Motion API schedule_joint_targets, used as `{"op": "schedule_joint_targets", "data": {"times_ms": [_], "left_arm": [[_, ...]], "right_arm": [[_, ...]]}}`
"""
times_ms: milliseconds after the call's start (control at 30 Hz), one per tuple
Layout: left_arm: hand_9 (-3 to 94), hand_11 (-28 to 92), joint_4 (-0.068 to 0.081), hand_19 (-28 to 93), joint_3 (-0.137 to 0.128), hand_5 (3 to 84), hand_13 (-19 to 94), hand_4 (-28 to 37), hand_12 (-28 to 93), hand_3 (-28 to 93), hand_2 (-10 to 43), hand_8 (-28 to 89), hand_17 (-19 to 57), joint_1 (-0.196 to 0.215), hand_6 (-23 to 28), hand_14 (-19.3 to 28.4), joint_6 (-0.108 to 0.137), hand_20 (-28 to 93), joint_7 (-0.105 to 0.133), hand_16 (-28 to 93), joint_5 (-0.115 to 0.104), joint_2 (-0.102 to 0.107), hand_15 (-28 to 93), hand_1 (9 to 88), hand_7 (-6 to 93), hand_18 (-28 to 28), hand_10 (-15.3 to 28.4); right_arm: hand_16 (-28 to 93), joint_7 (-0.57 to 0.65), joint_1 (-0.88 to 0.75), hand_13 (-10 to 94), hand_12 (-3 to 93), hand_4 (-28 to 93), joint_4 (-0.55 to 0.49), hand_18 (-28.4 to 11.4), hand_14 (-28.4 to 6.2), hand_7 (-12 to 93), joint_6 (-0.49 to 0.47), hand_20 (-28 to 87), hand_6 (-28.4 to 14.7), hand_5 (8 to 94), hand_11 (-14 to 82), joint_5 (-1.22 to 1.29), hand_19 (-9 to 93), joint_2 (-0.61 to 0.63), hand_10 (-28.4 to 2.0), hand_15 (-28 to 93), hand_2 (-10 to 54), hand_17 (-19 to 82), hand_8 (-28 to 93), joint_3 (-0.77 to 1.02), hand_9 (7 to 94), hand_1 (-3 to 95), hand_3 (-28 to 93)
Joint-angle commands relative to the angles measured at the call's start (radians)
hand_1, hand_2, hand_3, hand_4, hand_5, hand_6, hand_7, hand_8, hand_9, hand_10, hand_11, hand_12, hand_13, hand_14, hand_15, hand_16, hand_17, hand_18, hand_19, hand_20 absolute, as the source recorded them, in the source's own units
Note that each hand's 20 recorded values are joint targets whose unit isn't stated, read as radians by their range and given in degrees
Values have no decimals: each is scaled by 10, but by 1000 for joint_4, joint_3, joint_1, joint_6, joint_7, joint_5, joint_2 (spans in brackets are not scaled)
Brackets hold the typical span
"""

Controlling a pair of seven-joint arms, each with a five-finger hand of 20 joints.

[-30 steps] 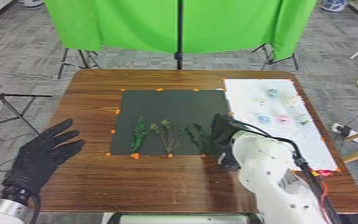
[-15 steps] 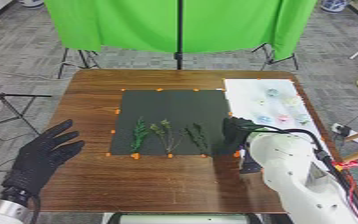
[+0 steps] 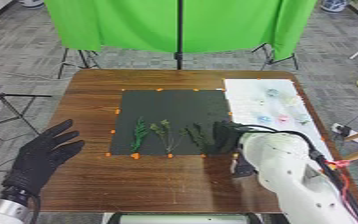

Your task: Arrange flowers

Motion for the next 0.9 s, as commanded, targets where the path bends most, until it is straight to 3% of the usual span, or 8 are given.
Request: {"op": "schedule_joint_targets", "data": {"times_ms": [33, 133, 533, 633, 800, 900], "left_arm": [[293, 305, 5, 544, -1, 337, 274, -261, 135, 711, -5, -117, -72, 6, 18, 159, 0, 97, -11, -25, 0, -4, 471, 260, 250, 237, 129], [292, 305, 4, 544, 0, 337, 274, -261, 136, 711, -5, -117, -71, 6, 18, 159, 1, 97, -10, -25, 0, -3, 472, 261, 251, 237, 129], [292, 305, 3, 544, -3, 337, 273, -261, 136, 711, -5, -117, -71, 9, 18, 159, 4, 97, -9, -25, 1, -11, 470, 260, 250, 237, 128], [293, 306, 5, 544, -1, 336, 273, -261, 136, 711, -5, -117, -71, 6, 17, 159, 6, 97, -8, -25, 2, -9, 470, 260, 250, 237, 129], [292, 306, 7, 544, 0, 336, 273, -260, 136, 712, -5, -117, -71, 0, 18, 159, 7, 98, -12, -25, 3, -9, 470, 260, 250, 237, 129], [292, 306, 6, 544, 1, 337, 273, -261, 136, 712, -5, -117, -71, 2, 18, 159, 7, 98, -10, -24, 2, -9, 470, 260, 250, 237, 129]], "right_arm": [[268, 137, 19, 793, 276, -182, 78, -221, -95, 376, -65, 565, -59, 733, 425, 291, 932, -81, -128, 712, 202, 450, -203, -26, 851, 187, 860], [268, 195, 30, 795, 276, -181, 94, -222, -95, 374, -54, 565, -60, 735, 423, 388, 932, -105, -128, 710, 204, 453, -202, -21, 852, 185, 858], [270, 61, 41, 801, 276, -175, 58, -222, -91, 368, 22, 571, -61, 739, 418, 63, 932, -66, -127, 708, 207, 457, -197, 11, 857, 180, 860], [271, -11, 28, 804, 277, -173, 17, -224, -90, 369, 69, 574, -60, 744, 421, -38, 932, -50, -127, 709, 206, 461, -196, 30, 864, 178, 863], [283, -154, 0, 792, 292, -154, -14, -221, -95, 375, 134, 582, -59, 737, 436, 22, 932, -48, -127, 721, 198, 450, -195, 80, 852, 177, 898], [280, -285, -10, 729, 293, -156, 0, -217, -110, 361, 147, 544, -61, 693, 470, 21, 932, -60, -131, 743, 178, 394, -170, 90, 778, 197, 916]]}}
